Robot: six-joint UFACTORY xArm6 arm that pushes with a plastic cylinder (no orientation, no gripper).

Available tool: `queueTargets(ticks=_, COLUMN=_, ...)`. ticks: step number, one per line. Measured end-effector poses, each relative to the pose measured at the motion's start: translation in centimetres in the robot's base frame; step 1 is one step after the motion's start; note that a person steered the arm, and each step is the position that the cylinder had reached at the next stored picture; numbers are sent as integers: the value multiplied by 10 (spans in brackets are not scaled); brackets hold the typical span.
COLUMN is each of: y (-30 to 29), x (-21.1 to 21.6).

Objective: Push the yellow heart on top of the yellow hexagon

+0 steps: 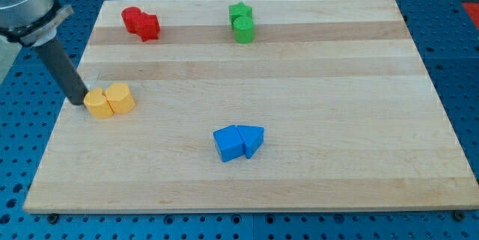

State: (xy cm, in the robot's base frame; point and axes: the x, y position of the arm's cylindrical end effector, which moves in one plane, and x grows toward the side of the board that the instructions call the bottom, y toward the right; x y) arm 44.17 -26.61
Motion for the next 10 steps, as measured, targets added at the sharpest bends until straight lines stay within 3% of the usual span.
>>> queueTargets(ticks=2, y=46, x=-13)
queueTargets(ticks=5, y=-39, x=-29)
queueTargets(ticks=6, y=-38, x=26)
queueTargets(ticks=8, y=-12, x=58)
queueTargets(ticks=10, y=20, x=-4)
